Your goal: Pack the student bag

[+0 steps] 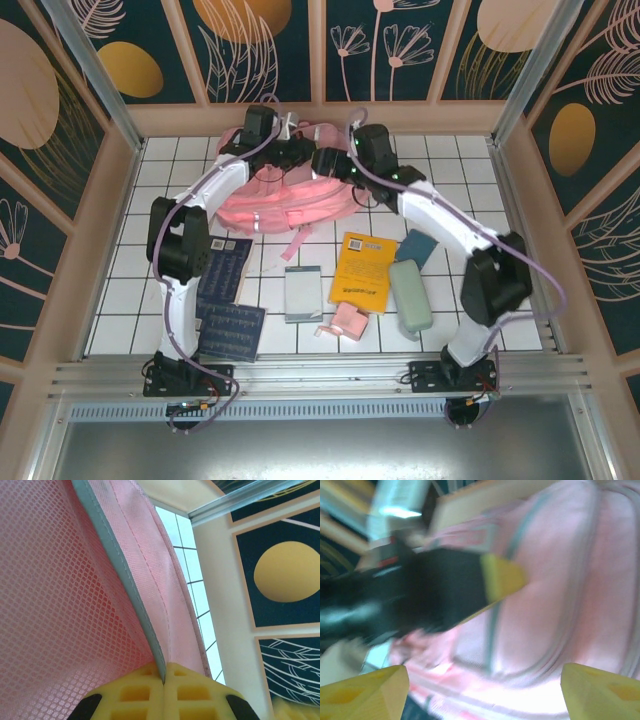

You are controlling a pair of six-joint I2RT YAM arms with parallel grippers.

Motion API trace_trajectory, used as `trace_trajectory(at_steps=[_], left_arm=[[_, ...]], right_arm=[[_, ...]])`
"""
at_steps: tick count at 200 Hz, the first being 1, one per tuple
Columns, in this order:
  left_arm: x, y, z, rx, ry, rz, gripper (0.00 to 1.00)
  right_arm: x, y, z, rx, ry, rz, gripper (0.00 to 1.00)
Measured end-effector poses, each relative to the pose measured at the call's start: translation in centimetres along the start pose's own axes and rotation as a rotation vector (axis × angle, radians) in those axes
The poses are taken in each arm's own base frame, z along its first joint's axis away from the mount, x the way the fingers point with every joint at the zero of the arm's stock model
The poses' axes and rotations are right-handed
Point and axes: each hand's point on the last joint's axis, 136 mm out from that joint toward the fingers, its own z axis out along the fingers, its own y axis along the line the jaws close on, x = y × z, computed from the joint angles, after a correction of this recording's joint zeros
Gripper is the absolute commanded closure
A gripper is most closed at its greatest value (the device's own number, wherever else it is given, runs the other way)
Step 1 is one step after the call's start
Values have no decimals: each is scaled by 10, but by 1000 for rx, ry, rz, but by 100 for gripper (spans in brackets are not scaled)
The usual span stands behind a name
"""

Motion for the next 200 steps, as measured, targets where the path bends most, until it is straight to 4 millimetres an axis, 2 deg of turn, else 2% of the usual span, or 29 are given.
trace_trajectory(at_steps=[15, 26, 44, 58, 74, 82, 93, 101, 117, 135, 165, 200], left_arm=[[-11, -3, -2, 13, -15, -5, 100], [-20, -7, -2, 28, -27, -3, 100], [-32, -12, -3, 47, -46, 0, 100], [-35, -12, -4, 51, -52, -11, 100], [-35, -13, -5, 57, -50, -24, 100], [-35, -13, -5, 58, -49, -32, 100], [-35, -14, -5, 59, -47, -40, 100], [-35, -13, -5, 61, -46, -47, 100], [-32, -12, -4, 65, -38, -53, 100], [-30, -9, -2, 69, -32, -64, 100], [-21, 0, 3, 69, -14, -91, 100], [-16, 2, 4, 72, -4, -110, 100]], right_arm=[[-2, 24, -35, -76, -58, -58, 27], [-6, 31, -53, -109, -102, -88, 29], [5, 34, -61, -121, -137, -160, 30], [38, 35, -51, -125, -108, -224, 30], [94, 26, -37, -130, -36, -306, 37], [122, 19, -32, -130, 2, -355, 49], [149, 8, -25, -117, 40, -402, 75], [160, 0, -17, -100, 53, -440, 81], [160, -10, -3, -68, 31, -495, 78], [153, -17, 9, -57, -13, -542, 68], [146, -29, 21, -78, -99, -608, 64], [170, -48, 31, -110, -134, -671, 66]])
